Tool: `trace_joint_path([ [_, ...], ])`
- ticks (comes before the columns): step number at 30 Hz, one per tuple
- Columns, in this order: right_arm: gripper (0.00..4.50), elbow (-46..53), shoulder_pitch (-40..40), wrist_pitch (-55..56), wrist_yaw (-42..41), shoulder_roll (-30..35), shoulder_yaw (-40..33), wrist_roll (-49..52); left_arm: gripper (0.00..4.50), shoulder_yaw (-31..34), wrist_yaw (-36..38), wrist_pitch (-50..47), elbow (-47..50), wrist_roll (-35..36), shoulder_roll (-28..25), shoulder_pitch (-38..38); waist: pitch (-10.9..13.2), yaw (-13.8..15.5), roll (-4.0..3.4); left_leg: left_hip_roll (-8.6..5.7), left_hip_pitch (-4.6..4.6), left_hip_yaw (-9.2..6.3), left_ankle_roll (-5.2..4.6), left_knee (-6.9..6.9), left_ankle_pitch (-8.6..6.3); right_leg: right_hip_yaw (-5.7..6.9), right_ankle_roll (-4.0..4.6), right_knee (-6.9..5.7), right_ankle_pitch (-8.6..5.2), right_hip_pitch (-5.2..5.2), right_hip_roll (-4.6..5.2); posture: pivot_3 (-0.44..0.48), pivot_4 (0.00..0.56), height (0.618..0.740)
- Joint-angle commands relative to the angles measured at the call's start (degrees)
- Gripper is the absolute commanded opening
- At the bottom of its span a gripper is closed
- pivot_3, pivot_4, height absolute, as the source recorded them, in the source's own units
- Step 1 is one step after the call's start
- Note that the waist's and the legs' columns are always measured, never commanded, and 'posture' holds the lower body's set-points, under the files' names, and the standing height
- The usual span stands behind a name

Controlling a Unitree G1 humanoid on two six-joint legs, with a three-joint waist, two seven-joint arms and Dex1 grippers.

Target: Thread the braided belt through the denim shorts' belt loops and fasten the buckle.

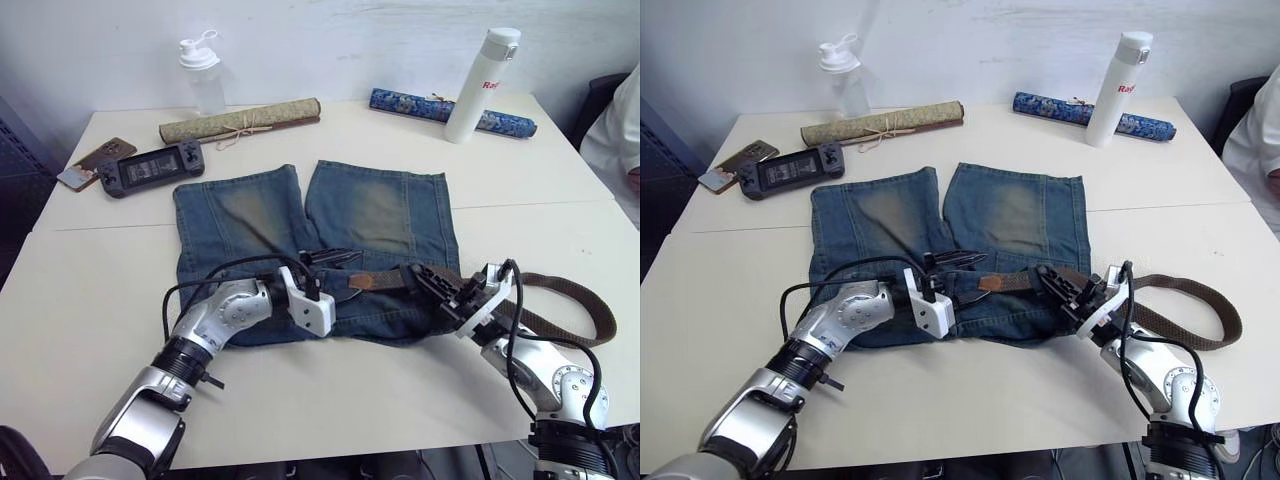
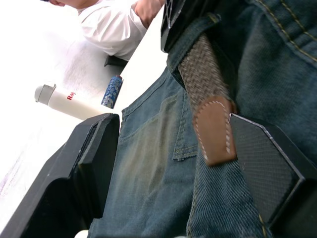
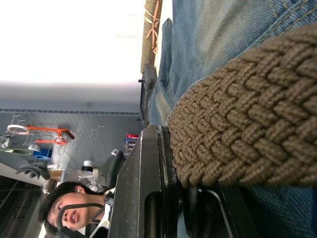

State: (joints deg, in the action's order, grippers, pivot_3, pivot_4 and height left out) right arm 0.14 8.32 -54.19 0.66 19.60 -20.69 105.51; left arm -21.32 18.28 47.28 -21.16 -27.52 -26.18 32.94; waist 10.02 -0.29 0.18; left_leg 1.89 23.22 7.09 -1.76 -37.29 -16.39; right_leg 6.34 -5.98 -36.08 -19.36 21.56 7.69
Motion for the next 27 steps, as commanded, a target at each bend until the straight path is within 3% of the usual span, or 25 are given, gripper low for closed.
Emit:
trace_joint_path([
  [1,0.00,2.77,-0.27,1.09,0.08,-0.58,-0.66,3.83,3.86,-1.30,1.22,0.26,-1.37,-2.54,-2.40,-1.87,0.00,0.05,0.00,0.00,0.00,0.00,0.00,0.00,0.00,0.00,0.00,0.00,0.00,0.00,0.00,0.000,0.150,0.717],
  [12,0.00,4.60,-0.79,0.65,-1.26,0.66,1.07,4.06,3.86,-3.44,-3.40,-4.39,-4.45,-11.22,-1.90,1.54,-0.01,0.21,0.00,-0.03,-0.01,0.00,-0.01,-0.04,0.00,-0.01,0.00,0.00,0.00,-0.01,0.02,0.000,0.150,0.717],
  [26,0.00,4.99,-2.49,0.30,-2.19,1.41,2.50,2.22,3.86,-4.65,-7.91,-1.72,-3.90,-12.30,-2.05,1.87,-0.06,0.37,0.05,-0.08,-0.06,-0.05,-0.08,-0.07,0.00,-0.05,0.00,-0.09,0.00,-0.06,0.16,0.000,0.150,0.717],
  [27,0.00,4.89,-2.50,0.31,-2.15,1.42,2.51,2.14,3.63,-4.67,-8.13,-1.28,-3.73,-12.05,-2.18,1.76,-0.06,0.34,0.05,-0.08,-0.06,-0.05,-0.08,-0.07,0.00,-0.05,0.00,-0.09,0.00,-0.06,0.17,0.000,0.150,0.717],
])
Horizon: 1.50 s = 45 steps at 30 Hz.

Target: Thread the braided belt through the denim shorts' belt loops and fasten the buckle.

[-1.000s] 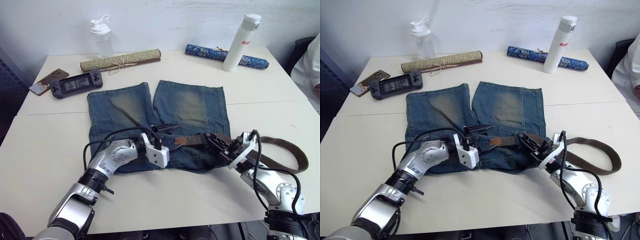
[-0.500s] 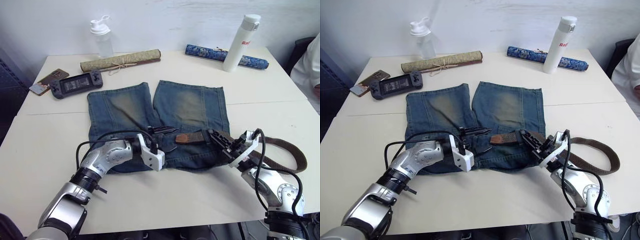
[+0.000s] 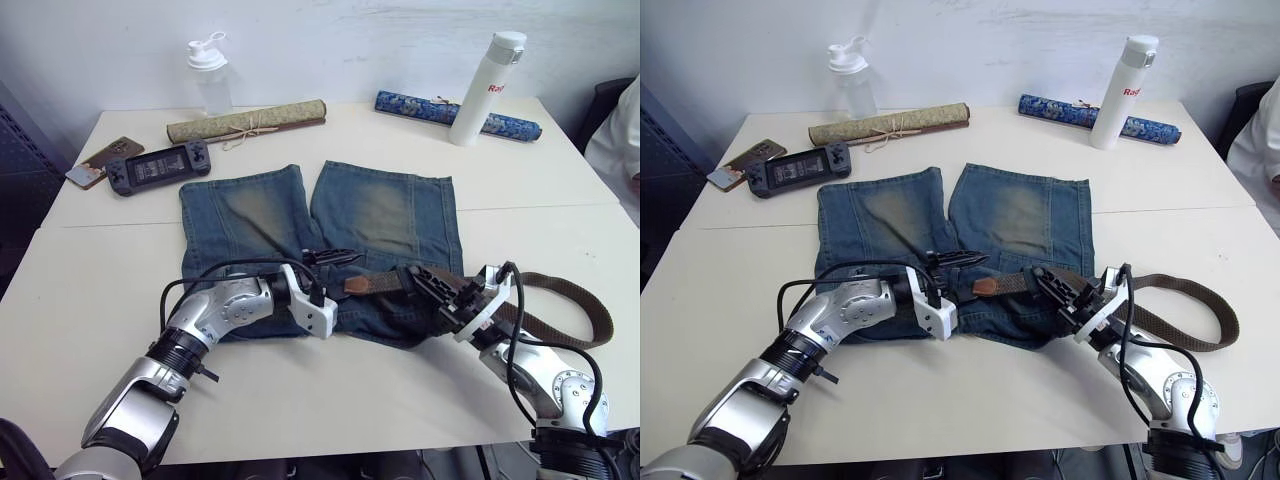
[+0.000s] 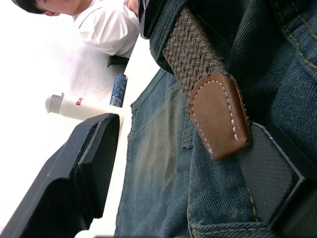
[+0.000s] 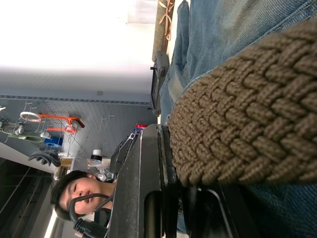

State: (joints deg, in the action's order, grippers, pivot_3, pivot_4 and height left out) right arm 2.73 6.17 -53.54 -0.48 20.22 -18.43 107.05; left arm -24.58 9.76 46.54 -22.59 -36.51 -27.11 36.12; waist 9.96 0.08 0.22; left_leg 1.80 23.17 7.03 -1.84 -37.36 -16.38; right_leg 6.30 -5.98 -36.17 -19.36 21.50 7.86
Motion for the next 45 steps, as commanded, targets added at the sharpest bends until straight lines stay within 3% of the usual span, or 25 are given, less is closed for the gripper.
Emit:
trace_joint_path([
  [1,0.00,2.20,-0.35,-0.34,-1.02,0.81,0.26,0.51,3.34,-1.53,0.13,-0.12,-2.11,-3.09,-1.44,-1.50,0.00,-0.06,0.00,0.00,0.00,0.00,0.00,0.00,0.00,0.00,0.00,0.00,0.00,0.00,0.00,0.000,0.150,0.717],
  [2,0.00,2.00,-0.33,-0.29,-0.90,0.79,0.26,0.44,3.06,-1.68,-0.06,0.49,-2.04,-3.10,-1.66,-1.62,0.00,-0.08,0.00,0.00,0.00,0.00,0.01,0.01,0.00,0.01,0.00,0.00,0.00,0.00,0.00,0.000,0.150,0.717],
  [8,0.00,1.18,-0.12,-0.26,-0.75,0.87,0.23,-0.20,0.21,-1.98,-0.78,1.69,-1.83,-3.74,-2.34,-2.15,0.00,-0.13,0.00,0.01,0.02,0.01,0.02,0.07,0.01,0.03,0.00,-0.16,0.00,0.04,-0.03,0.000,0.150,0.717],
  [9,0.00,1.19,-0.11,-0.35,-0.83,0.96,0.27,-0.38,0.03,-1.95,-0.67,1.54,-1.84,-3.75,-2.32,-2.20,0.00,-0.13,0.00,0.01,0.02,0.01,0.02,0.06,0.01,0.02,0.00,-0.17,0.00,0.03,-0.03,0.000,0.150,0.717],
  [14,0.00,1.55,0.08,-0.38,-0.82,1.42,0.98,-3.43,0.03,-1.88,-0.84,1.11,-1.55,-3.95,-2.17,-2.26,0.00,-0.14,0.00,0.00,0.02,0.01,0.02,0.06,0.01,0.02,0.00,-0.20,0.00,0.04,-0.02,0.000,0.150,0.717],
  [16,0.99,1.50,0.06,0.33,0.07,1.18,0.80,-4.19,0.00,-1.79,-1.10,0.93,-1.29,-4.12,-2.16,-2.47,0.00,-0.13,0.00,0.00,0.01,0.01,0.02,0.05,0.01,0.03,0.00,-0.22,0.00,0.04,-0.02,0.000,0.150,0.717],
  [17,1.10,2.32,-0.24,0.52,-0.12,1.06,0.28,-3.18,0.00,-1.67,-1.11,0.72,-0.98,-4.02,-2.16,-2.68,0.00,-0.13,0.00,0.00,0.02,0.01,0.02,0.05,0.01,0.03,0.00,-0.22,0.00,0.04,-0.02,0.000,0.150,0.717],
  [24,4.47,7.49,-2.71,2.13,1.34,3.28,-2.70,0.08,0.00,-1.47,-0.67,-0.74,0.32,-3.58,-2.34,-3.60,0.00,-0.13,0.00,0.00,0.01,0.01,0.02,0.06,0.01,0.02,0.00,-0.23,0.00,0.04,-0.01,0.000,0.150,0.717],
  [27,4.47,12.96,-6.42,1.51,-0.97,7.41,-5.18,-0.95,0.00,-1.25,-0.50,-1.61,0.67,-3.01,-2.14,-3.97,0.00,-0.10,0.00,0.00,0.02,0.01,0.01,0.06,0.00,0.01,0.00,-0.20,0.00,0.03,-0.01,0.000,0.150,0.717],
  [31,4.47,23.17,-12.94,0.46,-10.25,15.13,-9.16,-7.59,0.00,-1.17,0.31,-2.34,0.87,-1.93,-1.61,-4.08,-0.02,-0.05,0.03,-0.02,0.02,0.00,-0.04,0.09,-0.03,0.01,0.00,0.11,0.00,0.01,0.03,0.000,0.150,0.717],
  [36,4.47,34.74,-20.39,6.32,-26.79,23.16,-7.73,-30.38,0.00,-1.10,1.26,-2.66,0.58,-0.89,-0.90,-4.16,-0.04,0.19,0.05,0.00,-0.01,-0.02,-0.19,0.13,-0.12,0.01,0.00,0.14,0.00,0.01,-0.03,0.000,0.150,0.717],
  [39,4.47,39.97,-23.46,13.08,-33.43,28.07,-2.85,-47.02,0.00,-1.22,2.05,-2.58,0.26,0.05,-0.73,-4.29,-0.05,0.23,0.07,-0.01,-0.01,0.00,-0.12,0.10,-0.10,0.04,0.00,0.16,0.00,0.01,-0.06,0.000,0.150,0.717],
  [42,4.47,41.00,-25.33,22.51,-36.13,33.97,5.88,-67.59,0.00,-1.35,2.47,-2.42,0.22,0.52,-0.66,-4.38,-0.05,0.27,0.12,-0.02,-0.01,0.01,0.03,0.08,-0.01,0.10,-0.01,0.16,0.00,0.01,-0.07,0.000,0.150,0.717],
  [45,4.47,39.70,-24.55,29.58,-36.75,35.01,11.39,-78.81,0.00,-1.38,2.78,-2.46,0.20,0.89,-0.44,-4.46,-0.06,0.29,0.15,-0.02,-0.02,0.05,0.09,0.04,0.01,0.34,-0.01,0.15,-0.01,0.02,-0.09,0.000,0.150,0.717],
])
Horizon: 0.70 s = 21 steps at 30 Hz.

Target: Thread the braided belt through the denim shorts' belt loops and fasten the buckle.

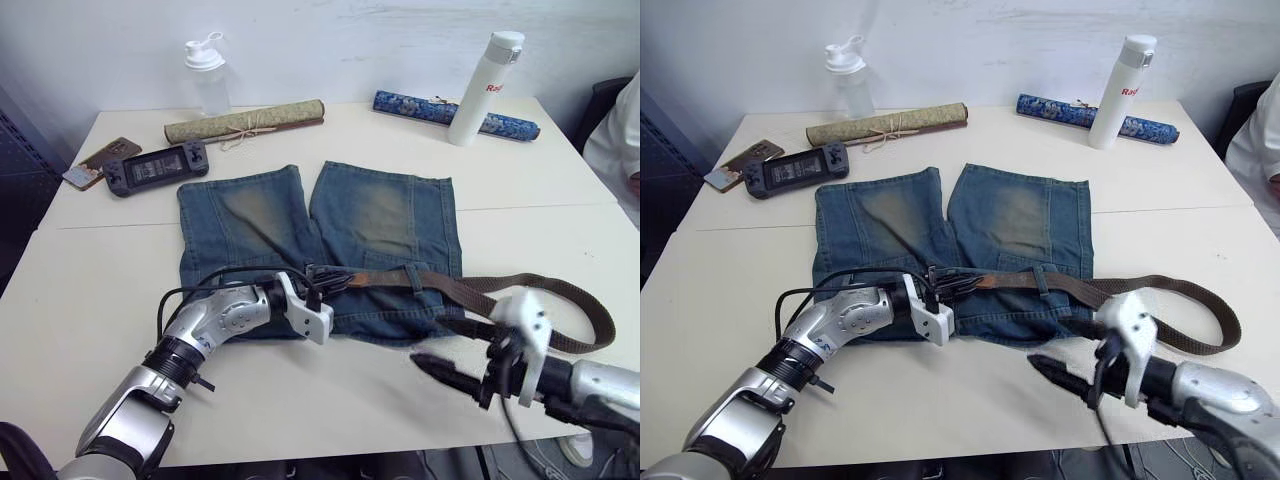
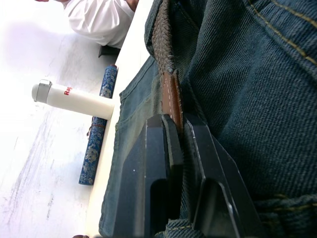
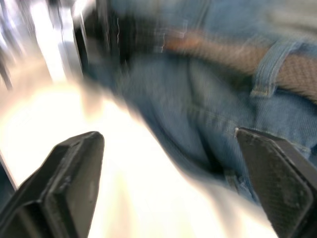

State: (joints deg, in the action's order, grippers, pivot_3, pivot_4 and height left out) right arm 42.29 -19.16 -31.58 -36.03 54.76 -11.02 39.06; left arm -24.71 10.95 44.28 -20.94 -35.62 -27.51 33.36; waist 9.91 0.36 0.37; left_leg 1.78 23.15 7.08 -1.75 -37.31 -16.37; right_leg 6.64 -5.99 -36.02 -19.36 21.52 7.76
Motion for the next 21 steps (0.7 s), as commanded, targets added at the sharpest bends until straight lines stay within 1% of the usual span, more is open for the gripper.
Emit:
trace_joint_path([
  [1,4.47,-0.42,1.38,9.01,-1.02,0.34,5.45,-13.69,0.00,-1.30,1.72,-0.21,-1.44,0.06,0.01,-1.69,0.00,0.02,0.00,0.00,0.00,0.00,0.03,0.00,0.02,0.05,0.00,-0.01,0.00,0.00,0.00,0.000,0.150,0.717],
  [7,4.47,-5.66,5.16,15.26,0.90,0.79,12.08,-30.80,0.00,-1.39,2.08,-0.46,-1.14,0.38,0.36,-1.97,0.00,0.27,0.03,0.00,-0.02,-0.01,0.08,-0.11,0.05,0.12,0.00,-0.04,0.00,-0.04,-0.10,0.000,0.150,0.717],
  [11,4.47,-10.11,7.25,18.73,1.60,0.93,14.87,-39.79,0.00,-1.45,2.21,-0.66,-1.01,0.59,0.64,-2.06,-0.01,0.40,0.03,0.00,-0.02,0.00,0.09,-0.15,0.06,0.13,0.00,-0.06,0.00,-0.05,-0.13,0.000,0.150,0.717],
  [12,4.24,-11.15,7.63,19.54,1.47,0.87,15.30,-41.18,0.00,-1.46,2.24,-0.69,-1.05,0.67,0.72,-2.00,-0.02,0.39,0.05,0.00,-0.02,0.00,0.09,-0.16,0.06,0.12,0.00,-0.07,0.00,-0.06,-0.16,0.000,0.150,0.717],
  [14,3.64,-12.24,8.02,20.48,1.15,0.21,15.50,-42.63,0.00,-1.45,2.32,-0.71,-1.07,0.77,0.81,-1.94,-0.03,0.57,0.07,0.00,-0.04,-0.01,0.09,-0.21,0.06,0.15,0.00,-0.09,0.00,-0.10,-0.18,0.000,0.150,0.717],
  [16,2.75,-13.69,8.87,21.07,1.60,-0.30,16.23,-45.18,0.00,-1.36,2.38,-0.70,-1.12,0.86,0.87,-1.86,-0.03,0.70,0.07,0.00,-0.04,-0.01,0.08,-0.25,0.05,0.16,0.00,-0.09,0.00,-0.12,-0.19,0.000,0.150,0.717],
  [19,1.30,-14.86,9.60,20.65,1.96,-1.68,16.31,-46.65,0.00,-1.25,2.46,-0.62,-1.06,0.91,0.89,-1.90,-0.03,0.88,0.08,-0.01,-0.04,-0.01,0.06,-0.31,0.04,0.16,0.00,-0.12,0.00,-0.14,-0.19,0.000,0.150,0.717],
  [20,0.93,-15.14,9.85,20.57,1.98,-2.11,16.30,-47.04,0.00,-1.20,2.48,-0.63,-1.00,0.96,0.90,-1.94,-0.04,0.92,0.08,0.00,-0.04,-0.02,0.06,-0.31,0.04,0.17,0.00,-0.12,0.00,-0.14,-0.18,0.000,0.150,0.717],
  [21,0.28,-15.38,10.07,20.48,2.01,-2.55,16.27,-47.59,0.00,-1.08,2.50,-0.70,-0.84,1.09,0.90,-2.02,-0.04,0.91,0.08,0.00,-0.04,-0.02,0.06,-0.33,0.04,0.16,0.00,-0.13,0.00,-0.14,-0.18,0.000,0.150,0.717],
])
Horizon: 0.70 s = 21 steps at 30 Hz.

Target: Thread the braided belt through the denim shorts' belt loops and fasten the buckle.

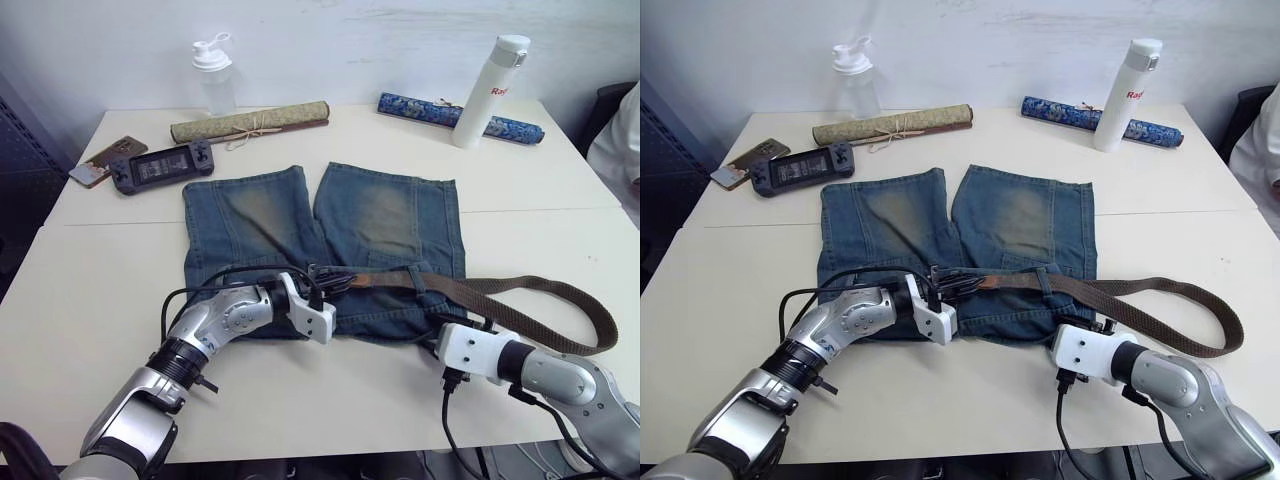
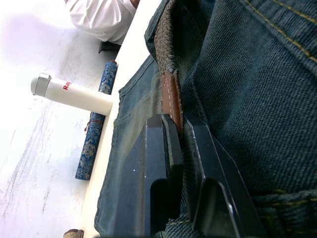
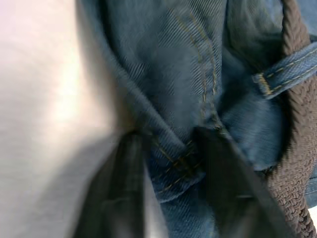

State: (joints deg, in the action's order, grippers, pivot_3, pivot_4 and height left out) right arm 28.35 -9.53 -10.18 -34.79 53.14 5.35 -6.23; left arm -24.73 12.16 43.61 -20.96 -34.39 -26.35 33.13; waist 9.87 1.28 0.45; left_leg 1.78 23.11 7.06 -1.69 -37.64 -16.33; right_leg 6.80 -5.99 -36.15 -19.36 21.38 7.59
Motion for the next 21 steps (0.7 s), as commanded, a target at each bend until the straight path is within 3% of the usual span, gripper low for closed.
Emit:
trace_joint_path([
  [1,0.01,-1.56,0.56,-0.98,0.72,-1.36,-0.21,-2.61,0.00,-0.94,1.09,-0.03,-0.56,-0.27,-0.33,-1.86,-0.01,-0.03,0.01,0.00,0.00,0.00,0.00,-0.01,0.00,-0.01,0.00,-0.01,0.00,0.00,0.00,0.000,0.150,0.717],
  [12,0.01,-5.56,-2.14,-0.14,0.48,-0.76,-8.87,-3.17,0.00,3.45,-3.26,-2.06,9.01,-5.55,-5.66,-5.48,-0.01,0.18,0.03,-0.02,0.02,0.00,-0.02,-0.09,-0.01,-0.01,0.00,-0.16,0.00,0.02,0.01,0.000,0.150,0.717],
  [21,0.01,-7.01,-1.11,-1.91,0.48,-2.30,-9.29,-2.88,0.00,6.48,-6.74,-4.75,13.55,-8.58,-8.56,-7.56,-0.01,0.62,0.02,-0.08,0.10,-0.07,-0.16,-0.29,-0.09,0.04,-0.01,-0.26,-0.01,0.00,0.11,0.000,0.150,0.717],
])
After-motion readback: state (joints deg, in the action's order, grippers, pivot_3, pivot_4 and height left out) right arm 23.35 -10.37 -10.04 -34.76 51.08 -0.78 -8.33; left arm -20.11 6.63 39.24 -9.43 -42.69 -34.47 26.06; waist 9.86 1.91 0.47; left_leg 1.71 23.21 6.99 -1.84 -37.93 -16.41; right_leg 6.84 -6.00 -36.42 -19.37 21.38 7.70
